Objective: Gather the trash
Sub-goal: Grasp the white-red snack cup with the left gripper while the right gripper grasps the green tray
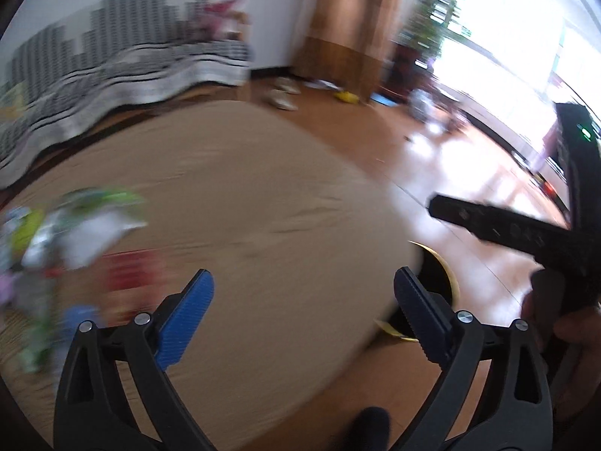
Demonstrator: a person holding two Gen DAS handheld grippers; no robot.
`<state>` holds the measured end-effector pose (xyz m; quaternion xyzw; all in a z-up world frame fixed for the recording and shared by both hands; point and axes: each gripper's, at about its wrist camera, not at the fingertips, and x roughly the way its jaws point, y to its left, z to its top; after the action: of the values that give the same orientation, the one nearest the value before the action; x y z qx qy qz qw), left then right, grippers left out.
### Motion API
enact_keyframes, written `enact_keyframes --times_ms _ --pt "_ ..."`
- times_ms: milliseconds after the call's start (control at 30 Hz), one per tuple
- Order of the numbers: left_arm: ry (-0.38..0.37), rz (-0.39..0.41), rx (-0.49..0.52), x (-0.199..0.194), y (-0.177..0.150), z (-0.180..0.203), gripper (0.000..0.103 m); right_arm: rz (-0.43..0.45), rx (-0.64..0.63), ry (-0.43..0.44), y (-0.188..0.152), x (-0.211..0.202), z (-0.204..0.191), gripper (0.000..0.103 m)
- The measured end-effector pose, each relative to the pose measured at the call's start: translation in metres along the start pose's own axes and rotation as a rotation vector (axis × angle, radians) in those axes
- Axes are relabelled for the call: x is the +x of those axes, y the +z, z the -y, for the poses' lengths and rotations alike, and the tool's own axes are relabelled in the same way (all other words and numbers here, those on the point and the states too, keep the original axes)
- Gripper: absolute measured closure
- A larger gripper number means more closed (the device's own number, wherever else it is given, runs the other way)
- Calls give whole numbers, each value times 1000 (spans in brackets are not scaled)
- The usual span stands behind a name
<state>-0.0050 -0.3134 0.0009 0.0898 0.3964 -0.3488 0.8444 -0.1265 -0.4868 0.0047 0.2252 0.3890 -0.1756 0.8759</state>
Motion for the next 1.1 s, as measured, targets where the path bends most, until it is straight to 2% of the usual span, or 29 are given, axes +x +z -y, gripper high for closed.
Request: enact_keyframes --times_ms 233,333,500,667,900,1100 --pt "230 64 -182 -75 -27 -146 9 -53 -266 165 -20 25 -174 16" --pt "342 77 -252 -104 -51 -215 9 -79 -366 213 -37 35 -236 16" --pt "445 71 -347 -138 -95 -301 9 -120 -507 251 -68 54 -313 16" --pt "493 56 -378 -153 -123 -353 9 -155 -577 263 -91 72 -351 16" --pt "530 12 -320 -132 -140 -376 9 -184 -604 260 -98 92 -369 16" --pt "516 9 -355 -108 -135 -398 9 -204 -623 262 -101 104 -380 16"
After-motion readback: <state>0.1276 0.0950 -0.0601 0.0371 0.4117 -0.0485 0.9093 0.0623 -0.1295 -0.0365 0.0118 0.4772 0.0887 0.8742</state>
